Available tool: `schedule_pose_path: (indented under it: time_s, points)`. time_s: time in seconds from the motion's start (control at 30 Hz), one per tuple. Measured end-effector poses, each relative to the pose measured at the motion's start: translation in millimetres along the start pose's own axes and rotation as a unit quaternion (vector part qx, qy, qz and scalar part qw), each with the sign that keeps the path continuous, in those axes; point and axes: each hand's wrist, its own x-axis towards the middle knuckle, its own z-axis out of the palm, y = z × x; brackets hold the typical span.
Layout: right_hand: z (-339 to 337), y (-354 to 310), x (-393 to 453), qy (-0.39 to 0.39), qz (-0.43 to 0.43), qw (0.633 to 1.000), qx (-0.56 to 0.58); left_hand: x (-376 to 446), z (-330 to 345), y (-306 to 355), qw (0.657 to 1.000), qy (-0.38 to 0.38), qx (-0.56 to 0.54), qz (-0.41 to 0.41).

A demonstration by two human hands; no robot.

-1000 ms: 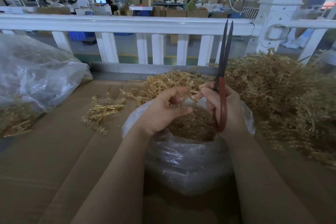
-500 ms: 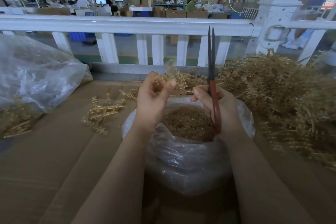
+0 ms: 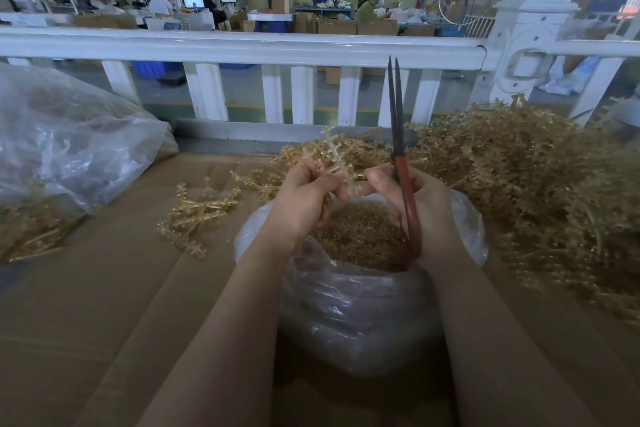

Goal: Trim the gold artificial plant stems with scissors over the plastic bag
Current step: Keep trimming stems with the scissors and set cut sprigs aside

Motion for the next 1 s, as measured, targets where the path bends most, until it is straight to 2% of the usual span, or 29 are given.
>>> schedule_pose_path:
  time_s: [0.27, 0.4, 0.53, 0.73, 0.93, 1.0]
  points:
    - [0, 7, 8, -0.019, 0.039, 0.998, -0.056, 2, 2, -5, 0.998, -0.005, 0.056, -0.027]
    - [-1, 10, 10, -0.014, 0.037, 0.997, -0.069, -2, 2, -1, 0.996, -0.056, -0.016, -0.069]
    - [-3, 9, 10, -0.005, 0.025, 1.000, -0.013, -5, 0, 2, 0.989, -0.141, -0.016, -0.047]
    - [-5, 11, 11, 0.015, 0.012, 0.999, -0.044, -4, 3, -1, 0.996, -0.083, -0.031, -0.029]
    - [-5, 13, 10, 0.009, -0.009, 0.998, -0.064, -5, 1, -1, 0.995, -0.080, -0.054, -0.010]
    - [-4, 13, 9, 0.017, -0.025, 0.996, -0.088, -4, 0, -2, 0.996, -0.057, -0.073, -0.008]
